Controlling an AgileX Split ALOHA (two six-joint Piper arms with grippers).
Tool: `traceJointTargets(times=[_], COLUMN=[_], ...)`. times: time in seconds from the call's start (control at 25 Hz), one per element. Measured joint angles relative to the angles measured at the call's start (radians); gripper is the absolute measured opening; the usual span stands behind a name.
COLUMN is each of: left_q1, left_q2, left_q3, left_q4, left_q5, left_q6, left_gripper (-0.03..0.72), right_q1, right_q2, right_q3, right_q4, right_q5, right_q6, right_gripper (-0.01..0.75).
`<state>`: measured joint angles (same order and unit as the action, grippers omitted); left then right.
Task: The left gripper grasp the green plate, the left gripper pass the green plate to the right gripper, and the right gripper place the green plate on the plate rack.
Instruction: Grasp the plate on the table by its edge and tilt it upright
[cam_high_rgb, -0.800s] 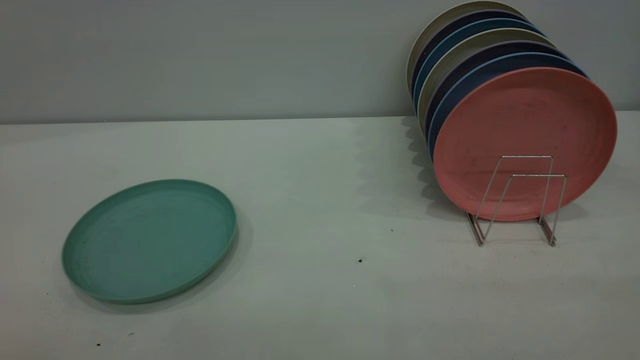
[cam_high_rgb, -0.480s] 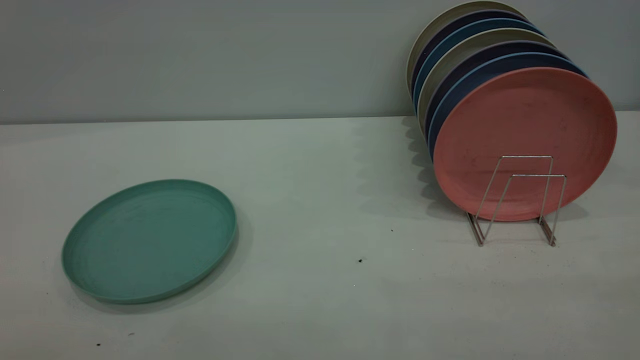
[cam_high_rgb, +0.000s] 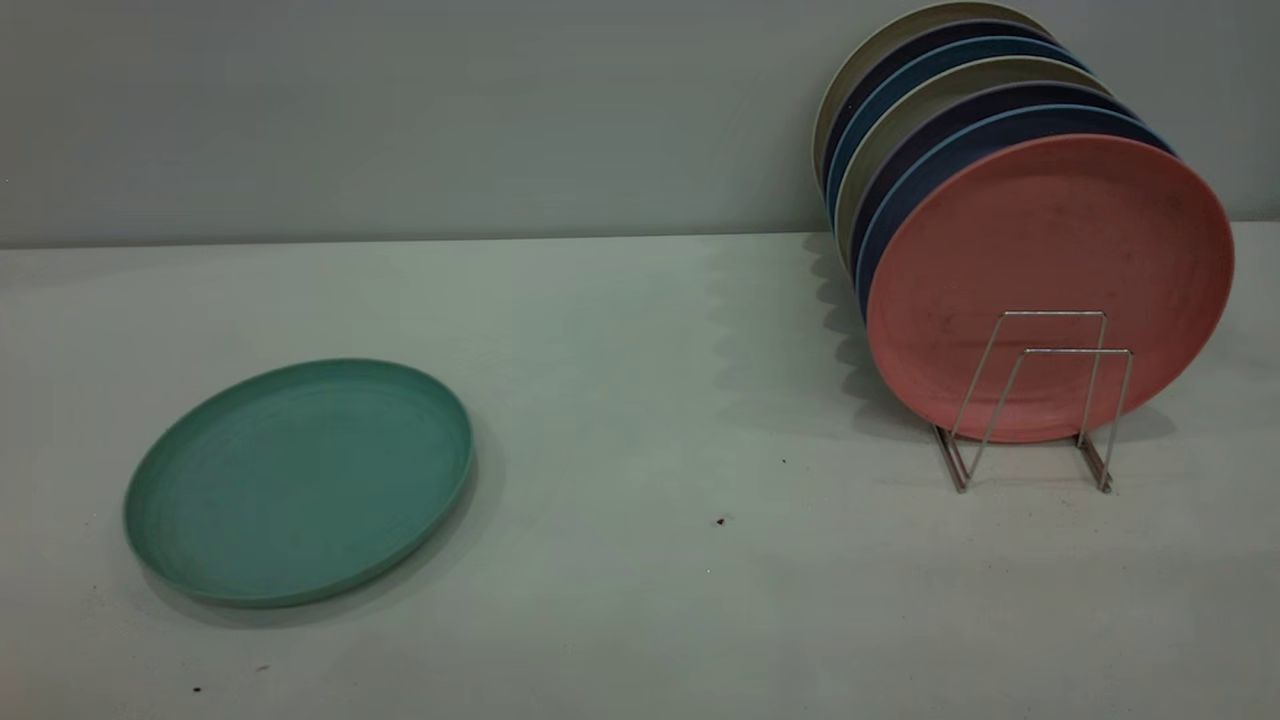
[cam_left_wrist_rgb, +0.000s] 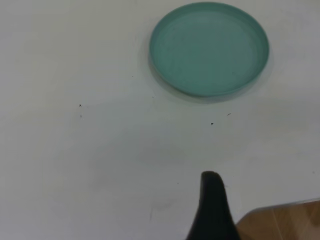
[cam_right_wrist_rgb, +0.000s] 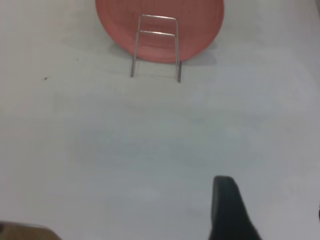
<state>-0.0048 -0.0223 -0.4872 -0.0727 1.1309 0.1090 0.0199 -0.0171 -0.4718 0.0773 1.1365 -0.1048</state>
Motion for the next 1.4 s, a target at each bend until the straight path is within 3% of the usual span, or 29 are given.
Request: traceJointTargets(times=[1.0, 1.4], left_q1=[0.0, 0.0], left_q2=[0.024, 0.546], left_q3=[-0.014, -0.2], left_q4=[0.042, 0.016], left_q5=[-0.009, -0.17], left_q6=[-0.002, -0.052], left_gripper=[0.581, 0.581], right_q1=[0.0, 0.0], right_q2=[0.036, 0.475], right_q3=[-0.013, -0.15], right_q4=[-0.008, 0.034], right_q5=[-0.007, -0.218], right_q6=[0.0, -0.004], right_gripper=[0.446, 0.495])
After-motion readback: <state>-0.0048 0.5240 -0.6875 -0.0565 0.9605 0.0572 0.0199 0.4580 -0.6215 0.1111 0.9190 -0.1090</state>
